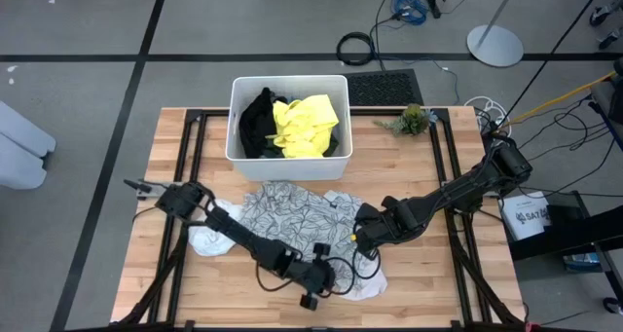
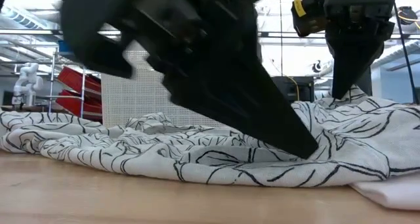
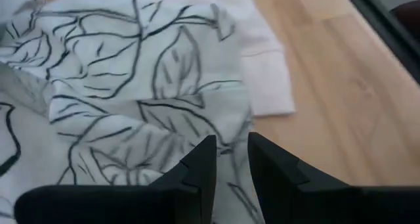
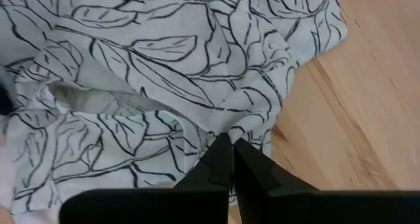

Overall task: Fold laundry
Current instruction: Fold the white patterned blouse

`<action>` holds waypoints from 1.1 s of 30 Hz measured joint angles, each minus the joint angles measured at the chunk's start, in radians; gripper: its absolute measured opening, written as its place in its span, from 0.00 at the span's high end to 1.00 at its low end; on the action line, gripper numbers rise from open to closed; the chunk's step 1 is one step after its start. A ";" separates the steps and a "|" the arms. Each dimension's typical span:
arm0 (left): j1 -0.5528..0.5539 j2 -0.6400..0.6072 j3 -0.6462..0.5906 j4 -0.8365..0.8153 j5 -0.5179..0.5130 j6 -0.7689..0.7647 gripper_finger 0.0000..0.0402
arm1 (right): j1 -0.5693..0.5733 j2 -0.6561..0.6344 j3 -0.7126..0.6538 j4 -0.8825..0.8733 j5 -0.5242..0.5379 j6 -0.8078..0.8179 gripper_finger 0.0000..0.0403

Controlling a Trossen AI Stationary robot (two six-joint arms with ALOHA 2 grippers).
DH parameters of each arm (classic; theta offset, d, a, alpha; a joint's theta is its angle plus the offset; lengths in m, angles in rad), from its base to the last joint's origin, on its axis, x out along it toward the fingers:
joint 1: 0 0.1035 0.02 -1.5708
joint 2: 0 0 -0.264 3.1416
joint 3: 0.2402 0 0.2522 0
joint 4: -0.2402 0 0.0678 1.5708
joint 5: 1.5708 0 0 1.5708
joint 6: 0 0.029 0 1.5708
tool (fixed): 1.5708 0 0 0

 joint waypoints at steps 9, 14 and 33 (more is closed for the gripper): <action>0.031 0.055 0.005 0.042 0.143 -0.097 0.76 | 0.000 0.000 0.000 0.024 -0.001 -0.009 1.00; 0.036 0.056 0.005 0.036 0.148 -0.104 0.78 | 0.000 0.000 0.000 0.028 0.000 -0.019 1.00; -0.010 -0.132 -0.003 -0.031 0.065 -0.015 1.00 | 0.003 -0.003 0.027 0.026 0.061 -0.078 1.00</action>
